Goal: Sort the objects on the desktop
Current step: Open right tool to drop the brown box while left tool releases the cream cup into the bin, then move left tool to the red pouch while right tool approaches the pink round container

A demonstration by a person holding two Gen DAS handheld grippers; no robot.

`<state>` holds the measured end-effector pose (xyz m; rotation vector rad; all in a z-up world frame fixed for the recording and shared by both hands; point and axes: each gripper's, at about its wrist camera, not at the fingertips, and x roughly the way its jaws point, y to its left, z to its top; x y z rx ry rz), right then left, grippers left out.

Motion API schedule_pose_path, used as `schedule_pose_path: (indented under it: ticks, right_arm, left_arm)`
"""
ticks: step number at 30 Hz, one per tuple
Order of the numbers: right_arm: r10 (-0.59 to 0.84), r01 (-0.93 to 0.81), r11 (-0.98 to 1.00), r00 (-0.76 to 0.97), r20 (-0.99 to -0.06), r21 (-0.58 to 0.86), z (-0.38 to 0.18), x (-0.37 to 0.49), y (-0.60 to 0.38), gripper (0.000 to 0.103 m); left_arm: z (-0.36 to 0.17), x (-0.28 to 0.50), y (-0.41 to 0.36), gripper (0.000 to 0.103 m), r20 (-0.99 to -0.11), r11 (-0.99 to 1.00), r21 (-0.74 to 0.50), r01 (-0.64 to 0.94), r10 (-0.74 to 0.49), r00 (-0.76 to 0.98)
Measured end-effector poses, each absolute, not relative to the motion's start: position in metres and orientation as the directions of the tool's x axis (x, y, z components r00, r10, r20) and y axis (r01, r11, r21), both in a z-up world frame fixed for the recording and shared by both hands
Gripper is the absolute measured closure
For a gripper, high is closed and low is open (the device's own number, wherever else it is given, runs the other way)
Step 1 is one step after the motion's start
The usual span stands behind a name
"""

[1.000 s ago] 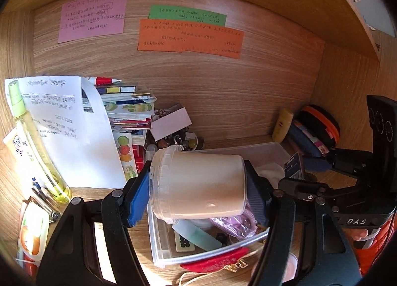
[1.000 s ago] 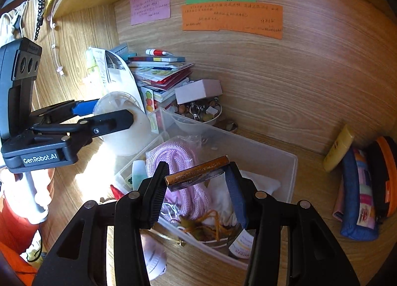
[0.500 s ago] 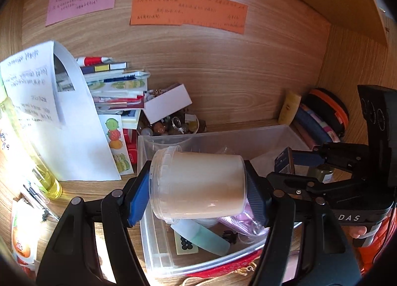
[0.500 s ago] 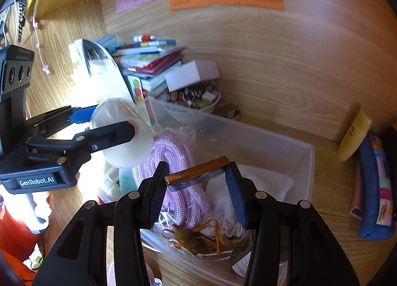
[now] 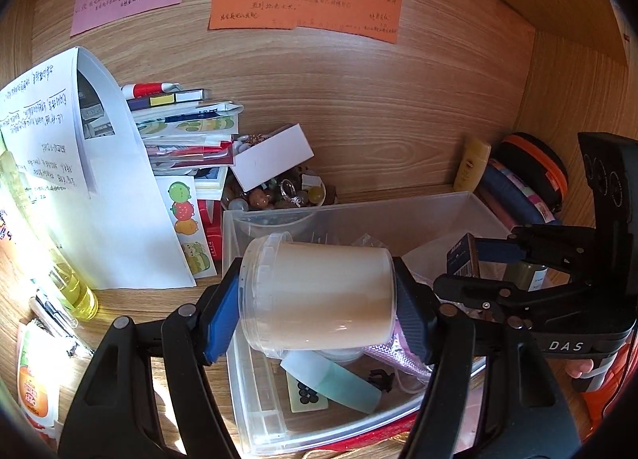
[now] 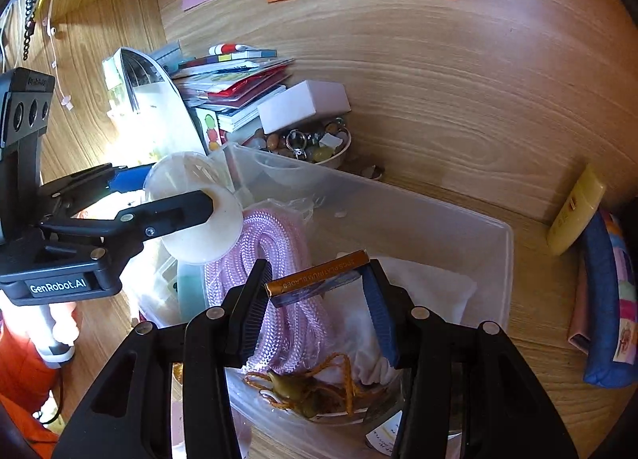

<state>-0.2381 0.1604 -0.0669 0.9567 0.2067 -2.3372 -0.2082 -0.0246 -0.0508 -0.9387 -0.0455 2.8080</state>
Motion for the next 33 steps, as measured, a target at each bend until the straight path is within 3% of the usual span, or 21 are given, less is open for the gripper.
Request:
schedule_pose_path:
  ticks: [4,14,17,24,33]
  right_arm:
    - [-0.461,0.591,-0.805,-0.570,-0.680,0.050,-0.067,-0.236,0.157,0.057]
    - [-0.395,0.572,-0.820,-0.612,-0.685,-0.038,-0.064,-0.228,0.150,0.031]
    - [-0.366,0.549,-0.834,-0.635,-0.680,-0.064,-0.060,-0.225,0.150,0.019]
    - [-0.272,0.484,-0.861,-0.698,-0.662,-0.157,-0.050,-0.214,0.152,0.015]
    - [-0.278,0.487,-0.858,-0.706,-0.652,-0.162,-0.044,-0.190,0.157,0.009]
  left_arm:
    - [-0.050,-0.206,-0.025,0.034,-0.591,-0.985,-0.078,-0.155,0.171,-0.788]
    - [-0.043,-0.199,-0.026,0.027,-0.557,-0.984,-0.080,-0.158,0.176,-0.812]
    - [-0.041,-0.195,-0.025,0.019,-0.547,-0.984,-0.078,-0.159,0.175,-0.818]
    - [-0.033,-0.186,-0.028,0.010,-0.525,-0.985,-0.084,-0.152,0.173,-0.833]
    - [-0.029,-0.167,-0.033,0.008,-0.516,-0.995,-0.041,-0.093,0.100,-0.851]
